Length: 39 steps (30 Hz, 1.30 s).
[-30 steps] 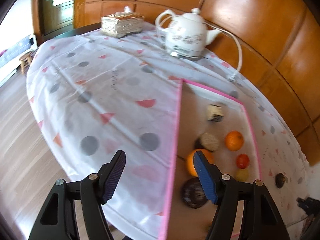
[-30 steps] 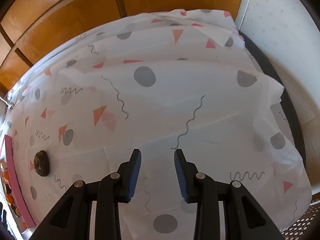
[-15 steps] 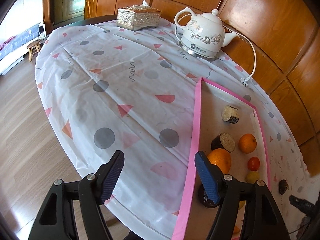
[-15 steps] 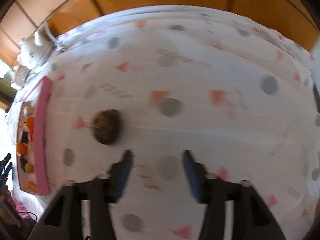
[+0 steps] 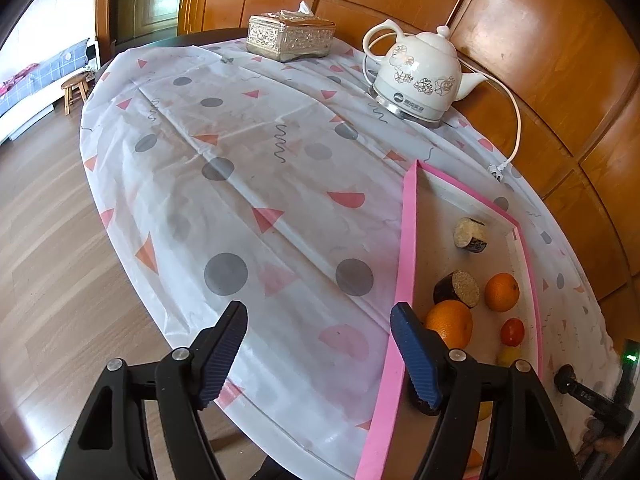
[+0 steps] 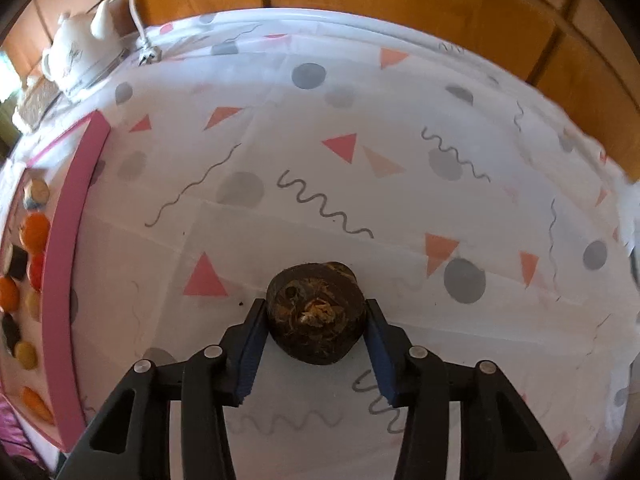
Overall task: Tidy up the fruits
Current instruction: 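Grasp the dark round beet with the right tool, then carry the dark beet into the pink tray and open the right tool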
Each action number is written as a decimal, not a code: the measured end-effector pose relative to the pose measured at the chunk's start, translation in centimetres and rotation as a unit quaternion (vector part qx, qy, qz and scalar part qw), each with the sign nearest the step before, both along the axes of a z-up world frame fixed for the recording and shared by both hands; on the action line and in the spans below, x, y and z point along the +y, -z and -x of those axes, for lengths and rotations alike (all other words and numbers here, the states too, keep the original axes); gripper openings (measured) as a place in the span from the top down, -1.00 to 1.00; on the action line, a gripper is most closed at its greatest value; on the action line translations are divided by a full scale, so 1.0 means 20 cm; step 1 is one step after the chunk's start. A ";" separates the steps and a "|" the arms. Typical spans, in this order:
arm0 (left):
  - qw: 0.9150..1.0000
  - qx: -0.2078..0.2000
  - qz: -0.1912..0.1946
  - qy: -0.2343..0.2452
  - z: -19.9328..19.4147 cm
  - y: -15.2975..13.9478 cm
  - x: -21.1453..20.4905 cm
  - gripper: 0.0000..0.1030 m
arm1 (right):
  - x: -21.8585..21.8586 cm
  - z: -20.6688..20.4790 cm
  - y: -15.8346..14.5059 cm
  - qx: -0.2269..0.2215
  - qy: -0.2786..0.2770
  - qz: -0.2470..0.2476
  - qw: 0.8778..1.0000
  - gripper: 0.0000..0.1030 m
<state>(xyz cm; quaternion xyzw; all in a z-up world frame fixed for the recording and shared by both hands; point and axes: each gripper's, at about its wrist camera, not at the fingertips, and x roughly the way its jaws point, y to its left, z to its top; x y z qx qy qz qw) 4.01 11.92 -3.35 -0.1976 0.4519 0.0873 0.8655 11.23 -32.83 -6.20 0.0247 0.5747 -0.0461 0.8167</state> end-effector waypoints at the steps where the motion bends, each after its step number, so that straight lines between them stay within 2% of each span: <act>1: 1.000 0.000 0.001 0.001 0.00 0.00 0.00 -0.45 | 0.01 0.00 0.00 -0.003 -0.006 0.009 1.000 0.08; 11: 1.000 -0.002 0.003 0.011 0.01 0.01 -0.02 -0.45 | -0.03 0.08 0.00 -0.027 -0.007 -0.001 1.000 0.08; 20: 1.000 -0.012 0.003 0.013 0.03 -0.02 -0.01 -0.45 | 0.05 0.14 -0.01 -0.034 0.009 0.005 0.999 0.09; 31: 1.000 -0.015 0.009 0.015 0.05 -0.03 -0.01 -0.45 | 0.22 0.27 -0.07 -0.044 -0.020 -0.045 0.998 0.08; 39: 1.000 -0.018 0.012 0.005 0.05 -0.03 0.01 -0.45 | 0.40 0.32 -0.23 -0.076 -0.074 -0.077 0.991 0.08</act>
